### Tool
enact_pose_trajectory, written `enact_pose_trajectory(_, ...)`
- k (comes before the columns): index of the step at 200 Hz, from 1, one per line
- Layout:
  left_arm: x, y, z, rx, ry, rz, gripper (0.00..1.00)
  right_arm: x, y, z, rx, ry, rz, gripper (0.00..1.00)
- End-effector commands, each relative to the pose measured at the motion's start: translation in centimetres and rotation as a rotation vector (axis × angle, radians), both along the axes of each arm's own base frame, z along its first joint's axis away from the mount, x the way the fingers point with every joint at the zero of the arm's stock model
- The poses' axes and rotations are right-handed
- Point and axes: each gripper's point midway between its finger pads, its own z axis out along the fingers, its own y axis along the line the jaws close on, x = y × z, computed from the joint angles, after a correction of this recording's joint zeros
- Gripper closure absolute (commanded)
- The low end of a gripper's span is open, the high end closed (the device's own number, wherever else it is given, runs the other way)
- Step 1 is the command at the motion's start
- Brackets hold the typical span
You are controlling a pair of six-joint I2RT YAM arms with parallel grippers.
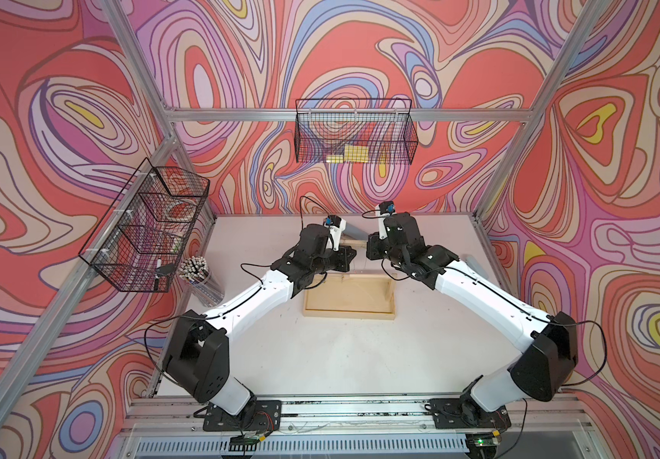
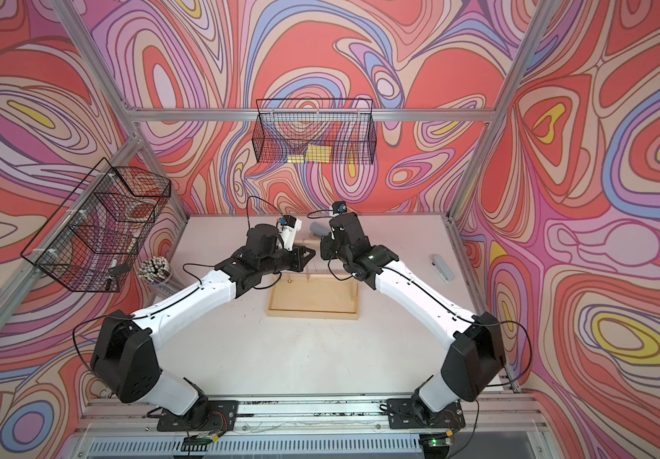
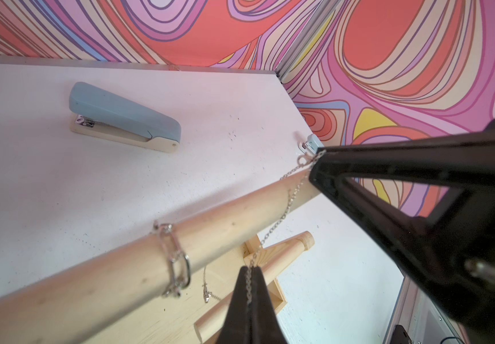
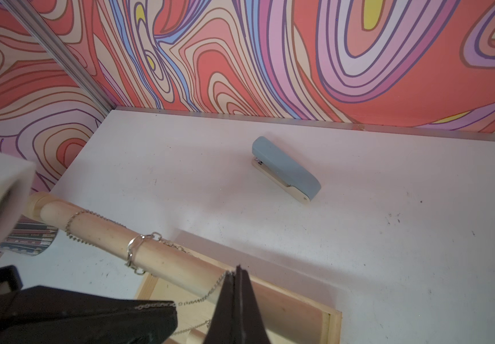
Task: Hang the necklace on the jewelry display stand
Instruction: Hang the necklace on the stand.
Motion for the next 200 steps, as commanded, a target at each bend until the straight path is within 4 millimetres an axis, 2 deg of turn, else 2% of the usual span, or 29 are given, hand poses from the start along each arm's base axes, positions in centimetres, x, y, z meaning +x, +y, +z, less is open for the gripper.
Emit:
enact_pose_trajectory(1,-0.6,0.1,0.1,-0.017,0.003,-0.016,1.0,-0.4,-0.4,1.0,0.018,-0.02,-0.005,1.0)
enact_pose_trajectory(14,-0.6,0.2,-0.2,-0.014,0.01,-0.01,0.97,-0.4,-0.4,0.8,0.019,-0.016,-0.002,1.0)
enact_pose_trajectory(47,-0.6,0.4,-0.1,-0.013,0.017,0.0,0.64,-0.5,-0.3,0.8,0.021,-0.011,0.005,1.0)
enact_pose_trajectory(77,-1.3,0.4,1.3,-0.04,0.029,-0.009,0.46,-0.7,-0.1,0.9,0.017,-0.006,0.022,1.0)
enact_pose_trajectory(102,-2.1,0.9,2.4,-0.048,0.026,-0.006,0.4,-0.8,0.0,0.7,0.011,0.004,0.034,1.0)
enact_pose_trajectory(147,-3.0,1.8,3.1,-0.058,0.038,0.016,0.38,-1.3,0.3,1.1,0.02,0.005,0.061,1.0)
enact_pose_trajectory(200,-4.6,5.0,6.4,-0.042,-0.025,0.115,0.36,-1.7,1.2,0.4,-0.012,0.066,0.122,1.0)
